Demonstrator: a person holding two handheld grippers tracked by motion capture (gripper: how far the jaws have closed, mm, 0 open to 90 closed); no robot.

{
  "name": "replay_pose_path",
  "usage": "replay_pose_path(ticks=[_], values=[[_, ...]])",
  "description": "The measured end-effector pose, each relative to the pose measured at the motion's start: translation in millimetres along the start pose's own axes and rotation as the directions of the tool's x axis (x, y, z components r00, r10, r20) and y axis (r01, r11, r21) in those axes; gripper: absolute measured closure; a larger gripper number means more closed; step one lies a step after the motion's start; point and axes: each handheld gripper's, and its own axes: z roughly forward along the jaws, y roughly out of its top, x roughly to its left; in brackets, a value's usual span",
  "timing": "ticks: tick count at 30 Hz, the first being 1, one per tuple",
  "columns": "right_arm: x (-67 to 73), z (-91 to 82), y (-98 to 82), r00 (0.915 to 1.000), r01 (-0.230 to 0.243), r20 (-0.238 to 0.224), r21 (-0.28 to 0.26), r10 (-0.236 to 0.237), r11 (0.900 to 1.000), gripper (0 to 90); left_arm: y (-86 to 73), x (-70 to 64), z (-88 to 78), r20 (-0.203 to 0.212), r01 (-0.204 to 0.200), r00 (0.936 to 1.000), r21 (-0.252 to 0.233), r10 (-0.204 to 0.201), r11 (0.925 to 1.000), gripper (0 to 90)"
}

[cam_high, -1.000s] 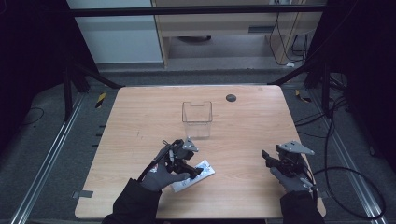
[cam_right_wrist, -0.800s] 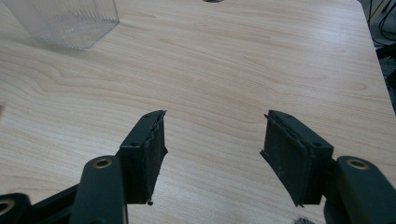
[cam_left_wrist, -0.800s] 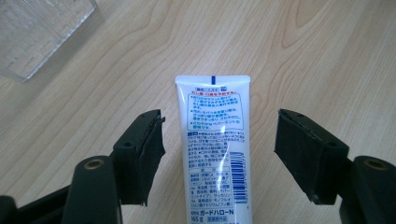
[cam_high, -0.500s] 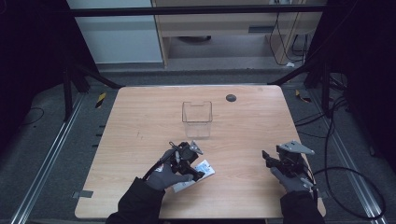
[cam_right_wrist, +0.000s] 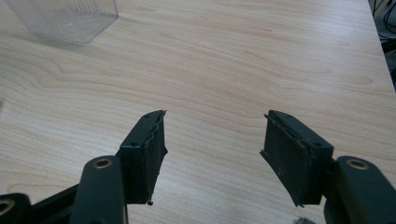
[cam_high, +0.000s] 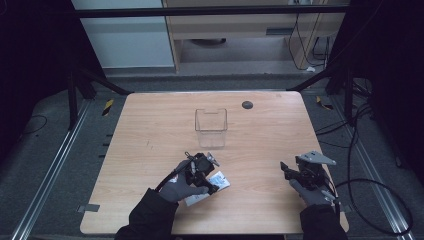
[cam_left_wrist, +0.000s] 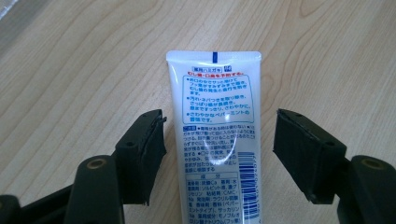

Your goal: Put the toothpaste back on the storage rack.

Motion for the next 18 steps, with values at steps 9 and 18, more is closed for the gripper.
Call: replay_pose_path(ticks=[9,18], values=[[-0.4,0.9,-0.2,1.0000,0.001,-0.003,0.006,-0.001,1.000,38.2,3.7,-1.2,6.8,0.008,-0.020,0.9998,0.041,0.020,0.9990,32.9],[-0.2,1.6,0.0,1.0000,0.003,-0.004,0.010,-0.003,1.000,38.1,8.6,0.7,13.1,0.013,-0.022,0.9997,0.071,0.021,0.9972,33.5]])
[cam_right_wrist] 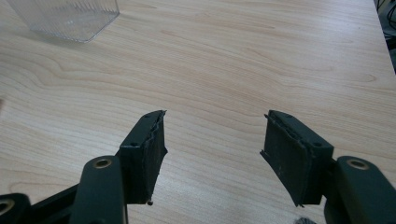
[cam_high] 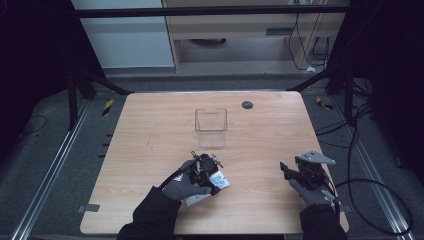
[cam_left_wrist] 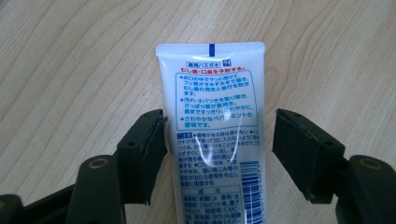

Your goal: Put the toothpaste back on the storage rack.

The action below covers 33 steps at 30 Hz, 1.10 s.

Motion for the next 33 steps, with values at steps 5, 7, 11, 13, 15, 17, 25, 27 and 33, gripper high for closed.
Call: replay_pose_path(ticks=[5,7,11,13,15,17,25,27,33], values=[[0.4,0.4,0.0,1.0000,-0.001,-0.004,0.003,0.001,1.000,38.0,1.8,2.0,3.3,0.004,0.005,1.0000,0.011,-0.005,0.9999,35.2],[0.5,0.6,0.1,1.0000,0.000,-0.006,0.003,0.000,1.000,37.9,1.6,2.2,3.9,0.004,0.005,1.0000,0.014,-0.005,0.9999,35.4],[0.8,1.1,0.1,1.0000,0.001,-0.006,0.006,-0.001,1.000,37.9,1.8,2.3,6.8,0.003,-0.002,1.0000,0.029,0.002,0.9996,35.9],[0.9,1.2,0.2,1.0000,0.001,-0.007,0.006,-0.001,1.000,37.9,2.1,1.9,7.9,0.002,-0.002,1.0000,0.030,0.002,0.9996,35.9],[0.9,1.5,0.2,1.0000,0.002,-0.007,0.006,-0.002,1.000,37.9,2.4,1.4,8.0,-0.003,-0.006,1.0000,0.032,0.006,0.9995,35.9],[1.3,1.9,0.1,1.0000,0.003,-0.007,0.009,-0.003,1.000,37.8,2.3,1.0,8.0,-0.004,-0.007,1.0000,0.035,0.007,0.9994,36.1],[1.3,1.7,0.5,1.0000,0.002,-0.006,0.008,-0.002,1.000,37.8,3.3,-0.9,7.5,-0.009,-0.013,0.9999,0.053,0.013,0.9985,38.2],[0.9,1.3,0.6,1.0000,0.000,-0.004,0.008,0.000,1.000,37.8,3.7,-0.2,6.7,0.000,-0.009,1.0000,0.056,0.009,0.9984,40.8],[0.4,1.4,0.5,1.0000,-0.002,-0.005,0.010,0.002,1.000,37.7,2.7,1.5,3.2,0.015,-0.001,0.9999,0.046,0.001,0.9989,49.8]])
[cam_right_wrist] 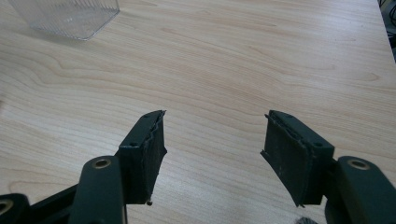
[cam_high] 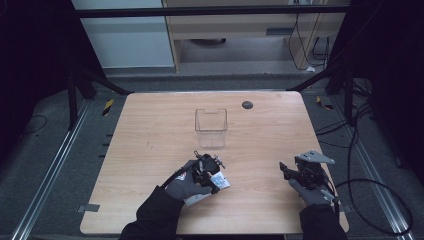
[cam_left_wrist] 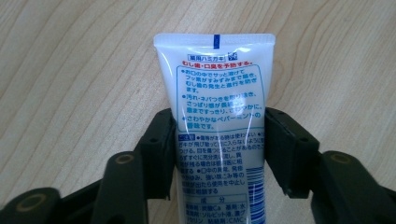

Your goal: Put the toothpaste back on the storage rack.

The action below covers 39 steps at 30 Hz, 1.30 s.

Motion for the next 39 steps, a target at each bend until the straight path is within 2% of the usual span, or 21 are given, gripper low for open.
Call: replay_pose_path(ticks=[7,11,16,18,19,20,21,22,24,25,26,27,28,30,31,32,35,36,37,38,39], values=[[-0.6,0.9,-0.2,1.0000,0.000,0.000,0.007,0.000,1.000,37.3,-3.6,0.1,-7.7,0.016,-0.008,0.9998,-0.020,0.008,0.9998,64.6],[-1.0,1.2,-0.2,1.0000,-0.003,-0.003,0.012,0.003,1.000,37.0,-4.1,-2.5,-10.8,0.013,-0.028,0.9995,-0.018,0.028,0.9995,68.5],[-1.7,1.1,-0.5,1.0000,-0.003,-0.001,0.012,0.003,1.000,37.0,-6.2,-4.4,-14.3,0.006,-0.029,0.9996,-0.026,0.029,0.9992,71.8],[-2.1,1.2,-0.7,1.0000,-0.005,0.000,0.014,0.005,1.000,37.0,-7.6,-5.1,-17.3,0.011,-0.030,0.9995,-0.041,0.031,0.9987,72.9],[-2.2,1.0,-0.9,1.0000,-0.003,0.000,0.015,0.003,1.000,36.9,-9.0,-7.0,-23.2,0.013,-0.036,0.9993,-0.066,0.037,0.9972,73.0],[-2.2,1.0,-0.9,1.0000,-0.003,0.000,0.015,0.003,1.000,36.9,-9.0,-7.0,-23.2,0.013,-0.036,0.9993,-0.066,0.037,0.9972,73.2],[-2.4,0.6,-0.8,1.0000,-0.008,-0.001,0.013,0.008,1.000,36.9,-10.4,-8.5,-32.4,0.015,-0.033,0.9993,-0.098,0.035,0.9946,73.3],[-2.4,0.6,-0.8,1.0000,-0.008,-0.001,0.013,0.008,1.000,36.9,-10.4,-8.5,-32.4,0.015,-0.033,0.9993,-0.098,0.035,0.9946,73.4],[-3.2,0.7,-1.1,1.0000,-0.006,0.001,0.013,0.006,1.000,36.9,-11.9,-9.9,-43.0,0.008,-0.033,0.9994,-0.132,0.034,0.9907,73.5],[-3.2,0.7,-1.2,1.0000,-0.008,0.002,0.014,0.008,1.000,36.8,-13.6,-10.5,-53.1,0.000,-0.033,0.9995,-0.165,0.033,0.9858,73.5],[-3.2,0.7,-1.2,1.0000,-0.008,0.002,0.014,0.008,1.000,36.8,-13.6,-10.5,-53.1,0.000,-0.033,0.9995,-0.165,0.033,0.9858,73.5],[-3.5,0.5,-1.2,1.0000,-0.005,0.002,0.013,0.005,1.000,36.8,-15.2,-10.6,-62.0,-0.011,-0.034,0.9994,-0.191,0.032,0.9810,73.5],[-3.1,-0.1,-1.0,0.9999,-0.014,0.000,0.014,0.014,1.000,36.8,-15.2,-10.6,-62.0,-0.011,-0.034,0.9994,-0.191,0.032,0.9810,73.5],[-3.6,-0.1,-1.1,0.9999,-0.010,0.003,0.011,0.010,1.000,36.8,-16.5,-9.7,-69.9,-0.023,-0.032,0.9994,-0.214,0.028,0.9762,73.4],[-4.2,-0.3,-1.3,0.9999,-0.010,0.007,0.009,0.010,1.000,36.8,-18.1,-8.0,-75.8,-0.029,-0.024,0.9994,-0.238,0.017,0.9711,73.4],[-4.4,-0.4,-1.5,0.9999,-0.010,0.007,0.009,0.010,1.000,36.7,-18.1,-8.0,-75.8,-0.029,-0.024,0.9994,-0.238,0.017,0.9711,73.4],[-4.4,-0.2,-2.8,0.9999,-0.012,0.008,0.005,0.012,1.000,36.4,-21.5,-3.1,-83.9,-0.043,-0.001,0.9990,-0.282,-0.011,0.9594,73.4],[-4.6,-0.2,-3.4,0.9999,-0.009,0.011,0.003,0.009,1.000,36.4,-22.5,-1.7,-86.3,-0.048,0.008,0.9986,-0.304,-0.023,0.9527,73.4],[-4.6,-0.2,-3.4,0.9999,-0.009,0.011,0.003,0.009,1.000,36.4,-22.5,-1.7,-86.3,-0.048,0.008,0.9986,-0.304,-0.023,0.9527,73.4],[-4.4,-0.4,-4.1,0.9999,-0.012,0.013,0.003,0.012,1.000,36.3,-23.5,-0.3,-89.3,-0.056,0.016,0.9978,-0.328,-0.036,0.9445,73.4],[-4.6,-0.4,-4.6,0.9999,-0.011,0.011,0.003,0.011,1.000,36.2,-24.7,0.7,-92.4,-0.065,0.028,0.9964,-0.359,-0.055,0.9327,73.3]])
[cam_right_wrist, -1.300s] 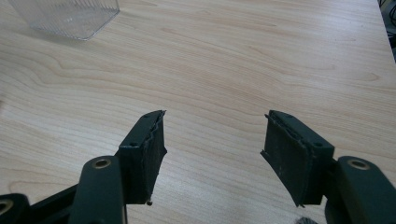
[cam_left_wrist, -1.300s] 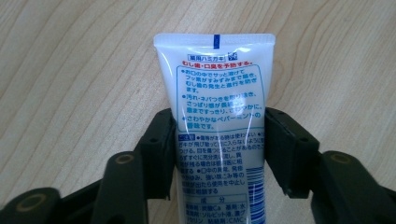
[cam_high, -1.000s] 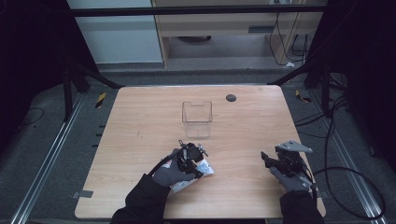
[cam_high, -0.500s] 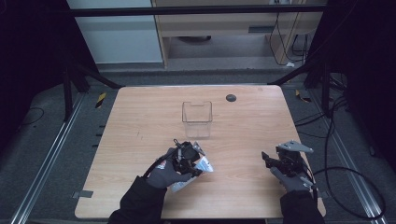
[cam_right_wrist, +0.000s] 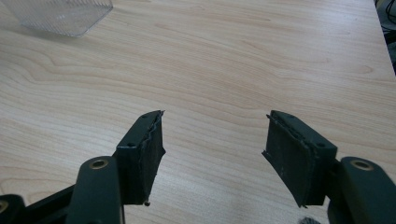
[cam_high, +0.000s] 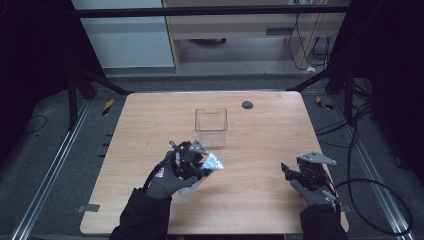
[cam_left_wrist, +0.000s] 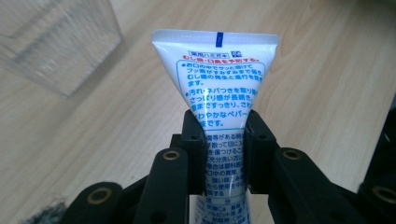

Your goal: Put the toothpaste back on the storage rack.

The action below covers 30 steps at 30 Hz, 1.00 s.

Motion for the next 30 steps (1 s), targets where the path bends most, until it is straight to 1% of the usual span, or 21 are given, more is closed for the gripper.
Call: replay_pose_path(ticks=[2,3,5,6,9,11,14,15,16,17,18,20,22,23,24,25,26,27,28,29,30], values=[[-0.5,-0.4,-0.6,1.0000,-0.003,0.000,-0.003,0.003,1.000,36.1,0.5,3.2,-7.8,-0.025,0.025,0.9993,-0.063,-0.027,0.9977,73.3],[-1.4,-0.1,-1.5,1.0000,0.000,0.006,-0.007,0.000,1.000,35.9,0.7,5.6,-15.6,-0.058,0.038,0.9973,-0.122,-0.045,0.9918,73.3],[-1.9,-0.2,-1.9,0.9999,-0.002,0.011,-0.011,0.002,1.000,35.8,0.5,7.4,-22.6,-0.091,0.045,0.9939,-0.173,-0.062,0.9839,73.3],[-1.9,-0.2,-1.9,0.9999,-0.002,0.011,-0.011,0.002,1.000,35.8,0.5,7.4,-22.6,-0.091,0.045,0.9939,-0.173,-0.062,0.9839,73.2],[-1.8,-0.1,-1.8,0.9999,-0.003,0.013,-0.018,0.003,1.000,35.5,-0.4,11.9,-30.2,-0.132,0.058,0.9870,-0.239,-0.092,0.9693,73.1],[-1.7,0.3,-1.9,0.9999,0.002,0.013,-0.017,-0.001,1.000,35.3,-1.4,13.5,-33.1,-0.175,0.058,0.9783,-0.280,-0.111,0.9582,73.1],[-1.1,0.5,-2.4,0.9999,0.005,0.015,-0.015,-0.004,1.000,35.2,-2.4,17.3,-35.2,-0.198,0.076,0.9692,-0.326,-0.147,0.9424,73.1],[-0.8,0.3,-2.3,0.9998,0.005,0.017,-0.015,-0.005,1.000,35.0,-2.2,19.6,-36.2,-0.215,0.080,0.9633,-0.341,-0.160,0.9368,73.1],[-0.8,0.3,-2.3,0.9998,0.005,0.017,-0.015,-0.005,1.000,35.0,-2.2,19.6,-36.2,-0.215,0.080,0.9633,-0.341,-0.160,0.9368,73.1],[-0.4,-0.2,-2.3,0.9998,0.008,0.018,-0.018,-0.008,1.000,34.9,-1.7,22.0,-36.5,-0.214,0.082,0.9629,-0.349,-0.164,0.9336,73.0],[-0.4,-0.2,-2.3,0.9998,0.008,0.018,-0.018,-0.008,1.000,34.9,-0.4,24.7,-37.2,-0.208,0.091,0.9633,-0.342,-0.170,0.9353,73.0],[0.4,-0.3,-2.1,0.9998,0.007,0.019,-0.017,-0.006,1.000,34.9,1.2,30.6,-39.6,-0.204,0.102,0.9608,-0.368,-0.188,0.9244,73.0],[0.5,0.9,-2.1,0.9998,0.010,0.018,-0.014,-0.009,1.000,34.8,3.0,37.0,-44.1,-0.211,0.112,0.9548,-0.397,-0.210,0.9108,73.0],[0.3,1.3,-2.2,0.9998,0.011,0.017,-0.013,-0.010,1.000,34.7,4.5,43.5,-48.6,-0.212,0.122,0.9490,-0.434,-0.233,0.8927,73.1],[0.3,1.4,-2.3,0.9998,0.011,0.018,-0.013,-0.011,1.000,34.7,5.4,46.0,-50.5,-0.211,0.128,0.9462,-0.451,-0.245,0.8834,73.1],[0.3,1.4,-2.3,0.9998,0.011,0.018,-0.013,-0.011,1.000,34.7,5.4,46.0,-50.5,-0.211,0.128,0.9462,-0.451,-0.245,0.8834,73.1],[0.3,1.4,-2.4,0.9998,0.011,0.018,-0.013,-0.011,1.000,34.7,6.6,48.0,-51.9,-0.215,0.129,0.9433,-0.464,-0.253,0.8763,73.1],[0.4,1.4,-2.5,0.9998,0.012,0.019,-0.015,-0.012,1.000,34.5,9.8,50.3,-53.6,-0.241,0.113,0.9363,-0.482,-0.256,0.8687,73.0],[0.5,1.5,-2.5,0.9997,0.012,0.019,-0.015,-0.012,1.000,34.4,11.5,51.6,-54.2,-0.249,0.108,0.9334,-0.491,-0.258,0.8645,73.1],[0.5,1.5,-2.5,0.9997,0.012,0.019,-0.015,-0.012,1.000,34.4,11.5,51.6,-54.2,-0.249,0.108,0.9334,-0.491,-0.258,0.8645,73.0],[1.1,1.7,-2.7,0.9997,0.016,0.018,-0.013,-0.016,1.000,34.4,15.0,54.2,-55.2,-0.258,0.104,0.9282,-0.512,-0.268,0.8524,73.1]])
